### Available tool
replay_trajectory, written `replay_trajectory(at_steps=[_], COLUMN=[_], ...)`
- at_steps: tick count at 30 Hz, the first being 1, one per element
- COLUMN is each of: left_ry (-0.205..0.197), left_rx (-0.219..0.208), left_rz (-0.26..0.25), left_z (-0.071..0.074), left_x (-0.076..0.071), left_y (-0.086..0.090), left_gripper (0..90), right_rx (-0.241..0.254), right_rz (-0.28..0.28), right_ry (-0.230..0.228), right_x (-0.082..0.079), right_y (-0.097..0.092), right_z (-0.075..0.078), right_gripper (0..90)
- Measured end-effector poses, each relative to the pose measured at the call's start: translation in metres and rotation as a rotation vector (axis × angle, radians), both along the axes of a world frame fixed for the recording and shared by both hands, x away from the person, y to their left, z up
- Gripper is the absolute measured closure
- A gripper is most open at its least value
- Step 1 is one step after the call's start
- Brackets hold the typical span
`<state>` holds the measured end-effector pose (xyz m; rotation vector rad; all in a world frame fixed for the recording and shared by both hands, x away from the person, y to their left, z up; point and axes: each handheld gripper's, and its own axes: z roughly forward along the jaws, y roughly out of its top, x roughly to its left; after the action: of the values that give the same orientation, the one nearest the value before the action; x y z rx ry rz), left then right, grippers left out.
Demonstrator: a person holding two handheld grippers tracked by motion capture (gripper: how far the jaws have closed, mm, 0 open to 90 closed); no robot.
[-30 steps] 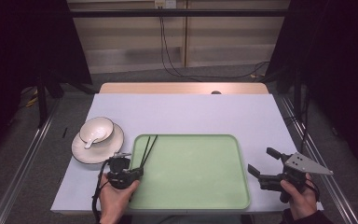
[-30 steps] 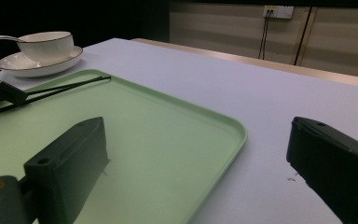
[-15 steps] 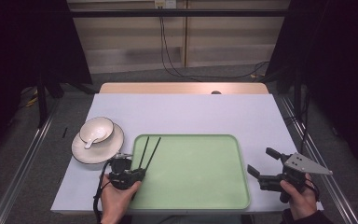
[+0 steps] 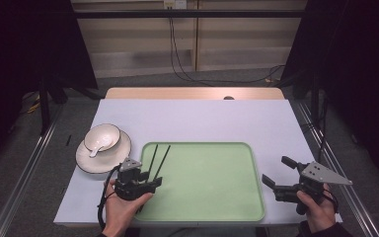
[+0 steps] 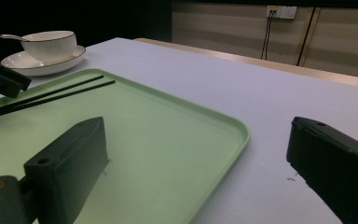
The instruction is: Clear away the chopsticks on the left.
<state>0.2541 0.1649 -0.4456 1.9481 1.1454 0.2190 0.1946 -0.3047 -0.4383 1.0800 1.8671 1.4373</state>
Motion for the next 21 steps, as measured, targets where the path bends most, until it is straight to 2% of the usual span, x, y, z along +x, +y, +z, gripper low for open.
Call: replay_trajectory(at_steps=[3,5,7,8,9,11,13,17,19,21], left_ry=[-0.086,-0.147,-0.163,-0.160,-0.167,-0.202,-0.229,-0.249,-0.283,-0.339], left_rx=[-0.025,-0.026,-0.027,-0.043,-0.054,-0.054,-0.048,-0.044,-0.029,-0.011], left_rz=[-0.042,-0.064,-0.089,-0.102,-0.118,-0.180,-0.169,-0.120,-0.077,-0.038], left_z=[0.008,0.014,0.018,0.020,0.022,0.025,0.028,0.030,0.030,0.030], left_x=[-0.005,-0.009,-0.012,-0.013,-0.014,-0.019,-0.024,-0.030,-0.033,-0.038], left_y=[0.001,0.003,0.005,0.008,0.012,0.020,0.029,0.050,0.062,0.074], left_gripper=[22.2,14.2,7.9,3.8,3.4,3.2,3.0,2.3,2.6,2.4], right_rx=[0.000,0.001,0.001,0.001,0.001,0.005,0.010,0.010,0.009,0.010], right_rz=[0.000,-0.005,-0.006,-0.006,-0.006,-0.012,-0.017,-0.017,-0.021,-0.019], right_ry=[0.003,0.001,0.000,0.000,0.000,0.002,0.003,0.003,0.002,0.004], right_x=[0.000,0.001,0.001,0.001,0.001,0.000,0.000,0.000,0.000,0.000], right_y=[0.000,0.000,0.000,-0.001,-0.001,-0.001,0.000,0.000,0.000,0.000], right_z=[0.000,0.000,0.000,0.000,0.000,0.000,0.000,0.000,0.000,0.000], right_gripper=[4.6,4.6,4.6,4.6,4.6,4.6,4.6,4.6,4.6,4.6])
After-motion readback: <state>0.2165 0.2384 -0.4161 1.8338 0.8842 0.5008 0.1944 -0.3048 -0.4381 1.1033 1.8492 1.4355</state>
